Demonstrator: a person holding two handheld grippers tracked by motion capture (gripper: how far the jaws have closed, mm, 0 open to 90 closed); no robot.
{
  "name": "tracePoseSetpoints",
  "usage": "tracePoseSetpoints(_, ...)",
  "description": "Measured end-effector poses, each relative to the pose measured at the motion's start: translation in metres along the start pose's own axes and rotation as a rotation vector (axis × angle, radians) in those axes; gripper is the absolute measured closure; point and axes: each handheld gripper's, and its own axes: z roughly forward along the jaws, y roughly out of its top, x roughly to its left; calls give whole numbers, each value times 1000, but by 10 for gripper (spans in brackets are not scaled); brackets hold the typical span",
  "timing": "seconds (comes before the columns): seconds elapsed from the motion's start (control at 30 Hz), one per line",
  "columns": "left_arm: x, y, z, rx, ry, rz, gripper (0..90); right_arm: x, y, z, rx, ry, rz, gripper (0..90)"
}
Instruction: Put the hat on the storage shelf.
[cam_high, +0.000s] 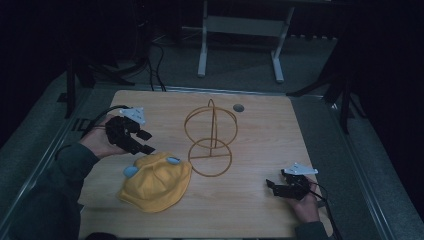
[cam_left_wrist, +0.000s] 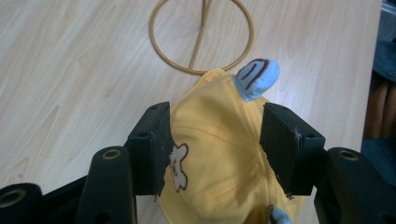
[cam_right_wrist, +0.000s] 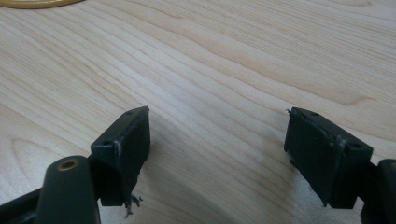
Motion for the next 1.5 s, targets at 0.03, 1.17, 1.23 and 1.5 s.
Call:
tracePoseSetpoints(0.03,-1,1,0,5,-3,1,439,0,0,0,0,0,-1,222)
tracePoseSetpoints(1.17,-14,8,11,66,-45,47,479,0,0,0,0,0,0,222)
tracePoseSetpoints(1.23,-15,8,11,69,-44,48,479,0,0,0,-1,0,0,222)
tracePoseSetpoints(1.5,-19,8,14,91,-50,56,486,0,0,0,0,0,0,222)
